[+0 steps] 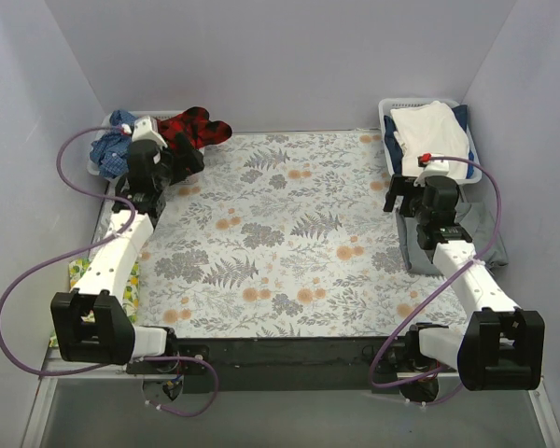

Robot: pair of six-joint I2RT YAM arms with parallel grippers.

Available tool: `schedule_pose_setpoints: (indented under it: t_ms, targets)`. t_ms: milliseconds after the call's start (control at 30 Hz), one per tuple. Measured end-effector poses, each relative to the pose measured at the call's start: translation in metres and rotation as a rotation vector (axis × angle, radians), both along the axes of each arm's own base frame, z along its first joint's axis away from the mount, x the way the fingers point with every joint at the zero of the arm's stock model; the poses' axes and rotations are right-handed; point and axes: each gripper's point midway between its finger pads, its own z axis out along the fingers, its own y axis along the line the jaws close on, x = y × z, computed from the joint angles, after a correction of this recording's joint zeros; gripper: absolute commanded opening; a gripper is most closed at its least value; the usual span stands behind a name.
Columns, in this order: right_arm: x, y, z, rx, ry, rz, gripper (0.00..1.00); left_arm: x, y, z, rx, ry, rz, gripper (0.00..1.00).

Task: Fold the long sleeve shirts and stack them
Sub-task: Grab the shirt from the pile

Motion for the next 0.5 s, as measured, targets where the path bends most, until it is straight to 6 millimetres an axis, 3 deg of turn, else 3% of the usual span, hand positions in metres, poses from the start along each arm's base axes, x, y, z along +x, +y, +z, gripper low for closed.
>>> schedule_pose_setpoints:
  t_ms: [167,267,367,500]
  targets:
    - [0.011,0.016,0.022,0.019,-0.013,0.052,0.99,0.036,0.016,0.063,0.018,-0.083,0.093,0.98]
    - [0.019,0.030,0.038,0.022,-0.027,0.088,0.99,0.060,0.030,0.078,0.005,-0.088,0.155,0.98]
    - [0.024,0.048,0.044,0.021,-0.017,0.131,0.99,0.082,0.052,0.069,-0.020,-0.042,0.226,0.98]
    - [0.024,0.075,0.040,0.010,0.027,0.196,0.99,0.101,0.088,0.030,-0.050,0.078,0.318,0.98]
